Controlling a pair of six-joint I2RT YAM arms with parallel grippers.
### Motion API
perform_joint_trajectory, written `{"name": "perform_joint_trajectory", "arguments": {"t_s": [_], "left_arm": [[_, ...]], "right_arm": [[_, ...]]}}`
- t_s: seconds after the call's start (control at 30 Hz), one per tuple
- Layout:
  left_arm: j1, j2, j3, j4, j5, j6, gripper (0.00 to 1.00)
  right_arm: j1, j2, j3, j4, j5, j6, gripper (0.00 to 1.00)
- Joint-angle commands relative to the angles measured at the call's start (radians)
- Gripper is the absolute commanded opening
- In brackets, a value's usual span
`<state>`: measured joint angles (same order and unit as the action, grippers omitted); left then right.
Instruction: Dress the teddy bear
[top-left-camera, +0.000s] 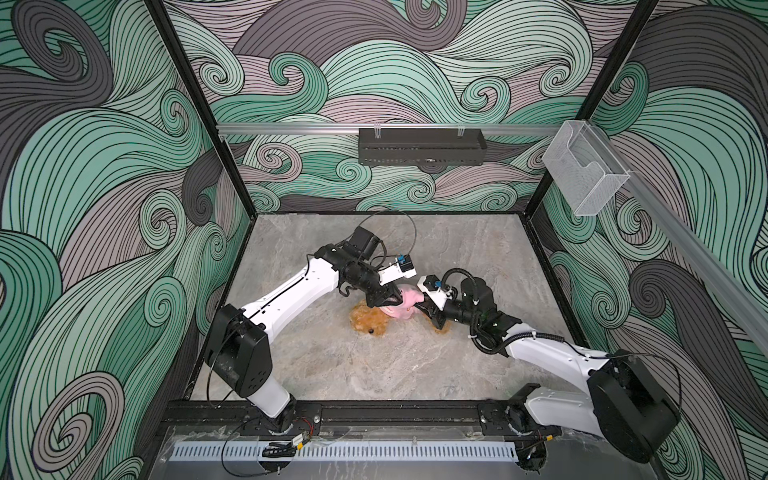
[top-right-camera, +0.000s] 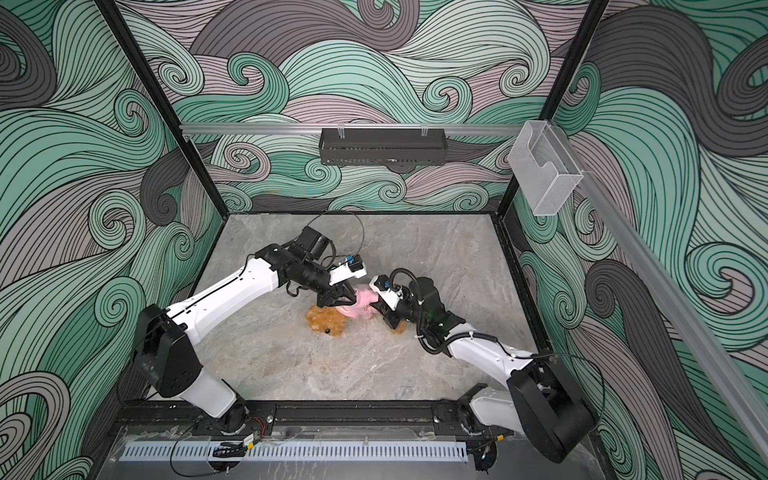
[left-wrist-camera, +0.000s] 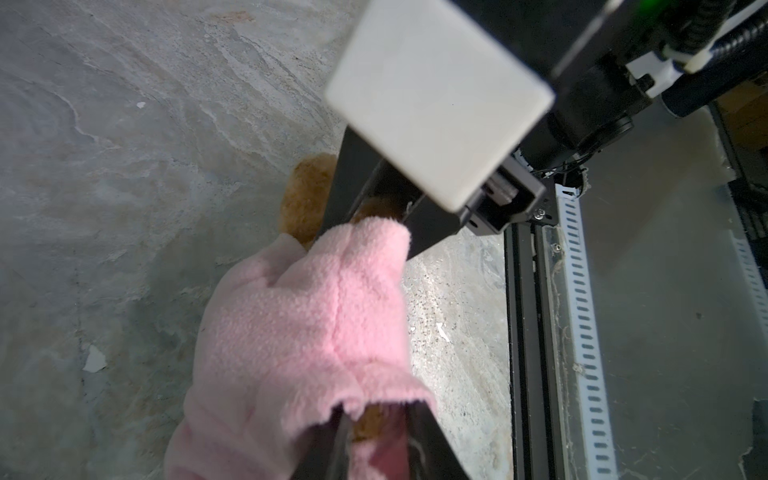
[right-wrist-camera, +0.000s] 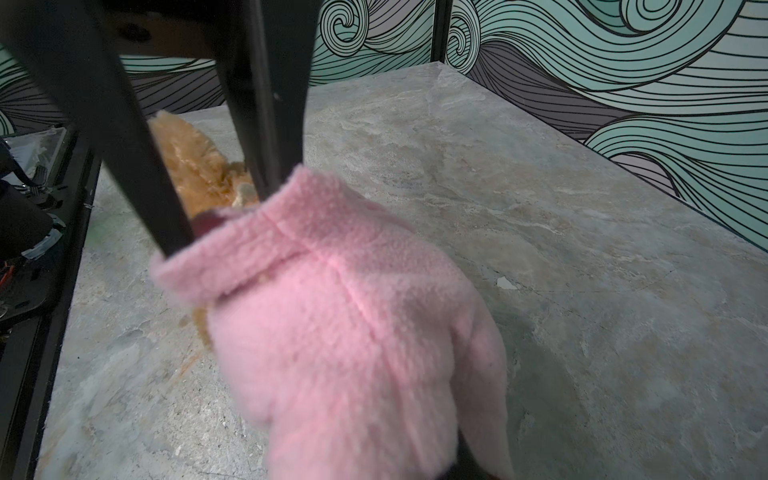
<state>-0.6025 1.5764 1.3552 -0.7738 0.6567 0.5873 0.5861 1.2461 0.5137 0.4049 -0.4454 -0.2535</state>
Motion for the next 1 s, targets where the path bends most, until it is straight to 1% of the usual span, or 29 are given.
{"name": "perform_joint_trajectory", "arguments": {"t_s": [0.0, 0.27, 0.4, 0.6, 0.77, 0.83, 0.97], "left_arm": [[0.012, -0.035, -0.011, 0.019, -0.057, -0.019, 0.25], [0.029, -0.027, -0.011, 0.055, -0.053, -0.05, 0.19], [0.027, 0.006, -0.018, 0.067, -0.026, -0.009, 0.19], [0.003, 0.073, 0.021, 0.0, -0.011, 0.018, 0.25], [-0.013, 0.073, 0.008, 0.018, 0.044, 0.024, 0.32], [-0.013, 0.067, 0.003, 0.03, 0.063, 0.019, 0.34], [-0.014, 0.063, -0.001, 0.026, 0.068, 0.023, 0.36]], "right_arm": [[0.006, 0.004, 0.003, 0.077, -0.026, -0.007, 0.2], [0.006, 0.015, 0.01, 0.075, -0.031, -0.006, 0.2], [0.006, 0.018, 0.01, 0.08, -0.036, -0.003, 0.2], [0.006, 0.021, 0.01, 0.114, -0.043, 0.033, 0.2], [0.006, 0.038, 0.031, 0.102, -0.038, 0.058, 0.2], [0.006, 0.043, 0.038, 0.093, -0.031, 0.067, 0.19], [0.006, 0.045, 0.042, 0.089, -0.02, 0.082, 0.19]]}}
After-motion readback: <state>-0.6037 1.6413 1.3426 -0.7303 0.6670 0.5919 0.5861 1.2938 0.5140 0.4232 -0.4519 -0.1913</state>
